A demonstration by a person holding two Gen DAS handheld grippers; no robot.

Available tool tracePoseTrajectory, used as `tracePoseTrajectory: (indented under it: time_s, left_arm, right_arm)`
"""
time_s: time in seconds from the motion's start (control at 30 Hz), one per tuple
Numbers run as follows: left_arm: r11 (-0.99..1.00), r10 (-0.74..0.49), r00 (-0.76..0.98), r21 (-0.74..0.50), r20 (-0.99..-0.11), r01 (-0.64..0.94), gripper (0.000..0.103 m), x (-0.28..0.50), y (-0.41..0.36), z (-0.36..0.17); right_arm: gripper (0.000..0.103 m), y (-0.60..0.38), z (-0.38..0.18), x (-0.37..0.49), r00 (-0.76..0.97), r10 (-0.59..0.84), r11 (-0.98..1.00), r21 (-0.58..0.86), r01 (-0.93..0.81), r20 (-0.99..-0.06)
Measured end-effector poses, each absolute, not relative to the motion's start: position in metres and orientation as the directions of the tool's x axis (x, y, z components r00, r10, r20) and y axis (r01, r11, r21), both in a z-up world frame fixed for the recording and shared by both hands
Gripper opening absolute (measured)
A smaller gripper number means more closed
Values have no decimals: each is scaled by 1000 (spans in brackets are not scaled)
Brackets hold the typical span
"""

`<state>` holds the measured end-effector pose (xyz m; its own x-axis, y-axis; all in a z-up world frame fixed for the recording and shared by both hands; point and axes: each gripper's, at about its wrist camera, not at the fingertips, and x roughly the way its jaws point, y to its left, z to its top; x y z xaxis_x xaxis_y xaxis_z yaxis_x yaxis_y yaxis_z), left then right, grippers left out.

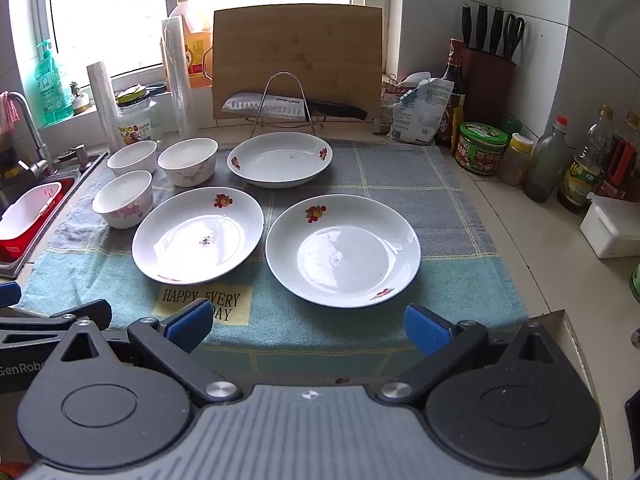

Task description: Organize plates and bowls

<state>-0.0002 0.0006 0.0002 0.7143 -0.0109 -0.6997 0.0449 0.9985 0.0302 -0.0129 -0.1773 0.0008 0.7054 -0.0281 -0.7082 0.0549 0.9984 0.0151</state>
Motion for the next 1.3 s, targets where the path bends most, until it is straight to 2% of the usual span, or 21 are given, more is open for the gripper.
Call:
tracePoseTrajectory:
  time_s: [1.3]
  left_arm:
    - [998, 6, 716, 47, -698, 37, 102, 1, 4, 5]
  right_arm:
    - [103, -176, 12, -11, 723, -31, 998, 14, 56, -690]
